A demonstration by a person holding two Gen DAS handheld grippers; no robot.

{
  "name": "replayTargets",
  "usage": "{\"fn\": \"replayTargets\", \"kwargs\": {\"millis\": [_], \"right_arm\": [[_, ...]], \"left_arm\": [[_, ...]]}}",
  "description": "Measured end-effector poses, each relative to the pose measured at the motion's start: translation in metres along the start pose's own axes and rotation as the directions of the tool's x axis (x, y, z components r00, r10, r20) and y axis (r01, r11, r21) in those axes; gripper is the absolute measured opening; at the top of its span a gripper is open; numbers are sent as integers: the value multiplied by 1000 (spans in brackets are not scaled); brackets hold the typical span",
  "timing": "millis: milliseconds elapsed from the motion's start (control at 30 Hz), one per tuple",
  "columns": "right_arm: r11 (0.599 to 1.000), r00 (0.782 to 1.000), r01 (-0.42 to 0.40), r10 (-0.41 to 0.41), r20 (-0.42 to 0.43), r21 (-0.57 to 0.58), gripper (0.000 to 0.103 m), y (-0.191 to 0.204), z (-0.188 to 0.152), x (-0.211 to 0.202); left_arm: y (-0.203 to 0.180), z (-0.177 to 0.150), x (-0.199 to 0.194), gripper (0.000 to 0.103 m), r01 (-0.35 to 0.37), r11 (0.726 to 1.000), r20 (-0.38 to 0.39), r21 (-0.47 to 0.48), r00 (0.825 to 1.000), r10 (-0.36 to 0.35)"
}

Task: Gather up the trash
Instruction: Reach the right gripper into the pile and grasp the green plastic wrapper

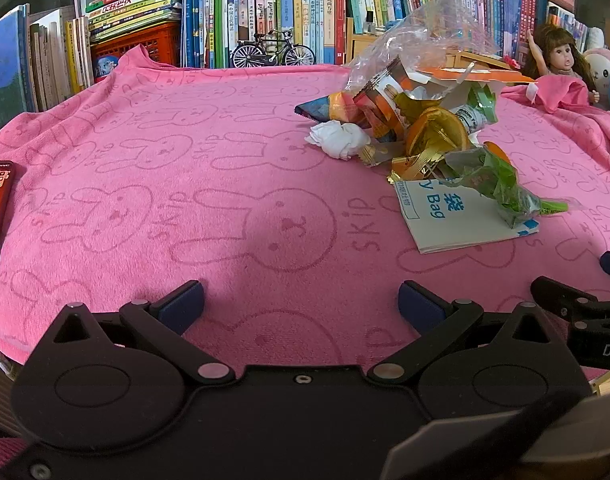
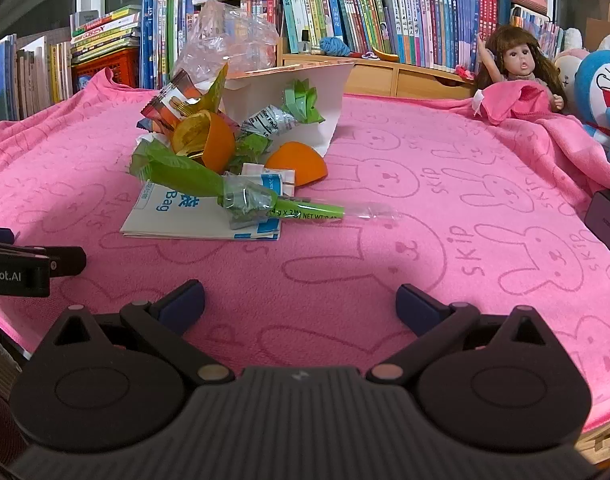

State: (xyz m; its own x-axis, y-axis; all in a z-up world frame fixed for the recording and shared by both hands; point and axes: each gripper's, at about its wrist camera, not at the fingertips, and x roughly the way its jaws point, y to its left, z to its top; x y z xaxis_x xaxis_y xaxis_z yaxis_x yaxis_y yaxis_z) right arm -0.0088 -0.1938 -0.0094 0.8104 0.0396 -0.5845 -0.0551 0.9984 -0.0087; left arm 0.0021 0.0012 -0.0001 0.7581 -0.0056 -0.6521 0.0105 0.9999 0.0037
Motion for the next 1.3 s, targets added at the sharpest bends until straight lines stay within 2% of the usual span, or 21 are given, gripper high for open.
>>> {"fn": "replayTargets", "kwargs": {"millis": [200, 300, 433, 600, 700, 800, 833, 867, 900, 1033, 1167, 1233, 1300], "right_arm": [[1000, 1000, -13, 13, 21, 8, 103, -3, 1, -5], [999, 997, -41, 39, 72, 15, 102, -5, 5, -11], [999, 989, -43, 45, 139, -21, 98, 0, 17, -14], [992, 984, -73, 88, 152, -98, 90, 10, 31, -2], [986, 984, -58, 83, 158, -157, 82, 18, 37, 7], [981, 987, -71, 95, 128, -179, 72, 22, 41, 18], [982, 990, -75, 94, 105, -176, 55, 22, 42, 23], [983, 992, -78, 94, 89, -166, 45, 20, 41, 25], [984, 991, -89, 102, 85, -153, 44, 19, 41, 26], [987, 990, -72, 88, 113, -142, 41, 12, 37, 16], [994, 992, -17, 30, 126, -108, 41, -6, 40, 11], [994, 994, 26, -15, 106, -106, 41, -15, 42, 15], [995, 998, 12, -6, 59, -102, 41, -25, 42, 22]], "left_arm": [[0, 4, 0, 103, 11, 1000, -14, 20, 1000, -11], [1, 7, -2, 103, 30, 999, -15, 21, 999, -30], [3, 9, -8, 103, 58, 998, 5, 12, 998, -58], [6, 11, -15, 103, 102, 995, 31, -14, 994, -102], [8, 13, -19, 102, 125, 992, 38, -24, 992, -124], [9, 14, -20, 102, 141, 990, 43, -25, 989, -140], [8, 14, -21, 102, 149, 989, 45, -24, 988, -148], [8, 15, -21, 102, 156, 987, 47, -23, 987, -155], [7, 15, -21, 102, 164, 986, 50, -22, 985, -163], [2, 18, -20, 102, 217, 976, 58, -22, 975, -216], [-1, 25, -10, 102, 311, 947, 32, -77, 950, -309], [-3, 30, -3, 101, 348, 930, 19, -116, 937, -348], [-8, 33, 2, 101, 362, 924, 14, -127, 932, -363]]}}
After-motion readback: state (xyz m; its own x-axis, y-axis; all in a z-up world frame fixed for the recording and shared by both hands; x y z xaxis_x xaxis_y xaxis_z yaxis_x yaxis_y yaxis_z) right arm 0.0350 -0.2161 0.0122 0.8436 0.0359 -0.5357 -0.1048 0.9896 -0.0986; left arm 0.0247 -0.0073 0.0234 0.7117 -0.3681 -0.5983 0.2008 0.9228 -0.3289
